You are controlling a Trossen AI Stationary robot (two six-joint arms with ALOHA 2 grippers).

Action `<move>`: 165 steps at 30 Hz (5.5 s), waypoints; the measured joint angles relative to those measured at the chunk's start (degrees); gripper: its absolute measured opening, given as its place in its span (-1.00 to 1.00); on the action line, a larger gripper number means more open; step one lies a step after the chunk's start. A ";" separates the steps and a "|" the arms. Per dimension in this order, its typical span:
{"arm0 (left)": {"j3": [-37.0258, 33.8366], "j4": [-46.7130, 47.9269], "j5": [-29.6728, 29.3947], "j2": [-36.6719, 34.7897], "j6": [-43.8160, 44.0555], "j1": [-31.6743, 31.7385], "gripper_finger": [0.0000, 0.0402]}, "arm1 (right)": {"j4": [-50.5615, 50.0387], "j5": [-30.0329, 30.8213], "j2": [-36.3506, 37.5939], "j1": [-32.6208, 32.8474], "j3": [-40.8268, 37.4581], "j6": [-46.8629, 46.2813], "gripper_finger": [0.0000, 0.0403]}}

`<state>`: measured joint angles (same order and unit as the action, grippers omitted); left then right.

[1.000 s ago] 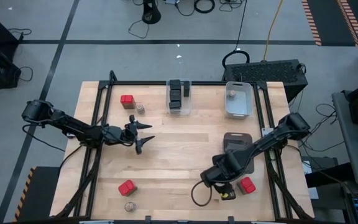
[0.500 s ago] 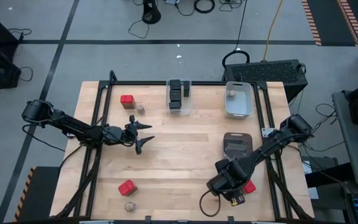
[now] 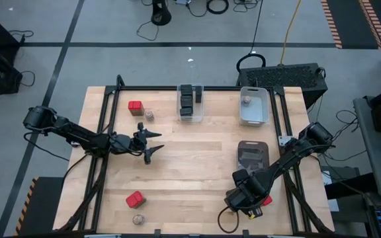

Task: Sort spices by type
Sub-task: Put the top right transparent seasoning bottle into the gray bin

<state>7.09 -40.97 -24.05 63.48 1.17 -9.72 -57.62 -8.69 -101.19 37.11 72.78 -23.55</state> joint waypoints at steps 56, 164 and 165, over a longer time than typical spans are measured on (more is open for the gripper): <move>0.00 -7.71 13.11 -0.01 -0.24 -0.02 0.24 | 4.76 5.58 0.04 4.21 -5.08 -2.84 -0.24; 0.04 -4.52 11.32 -0.01 0.00 -0.02 0.24 | 11.14 14.60 12.23 -94.91 -14.52 22.08 -0.23; 0.04 -4.54 11.32 0.00 0.00 -0.02 0.24 | 11.13 14.60 11.73 -94.91 -14.52 21.86 -0.23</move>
<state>7.14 -45.51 -12.73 63.48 1.17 -9.74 -46.49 5.92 -89.46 -57.80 58.26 -1.70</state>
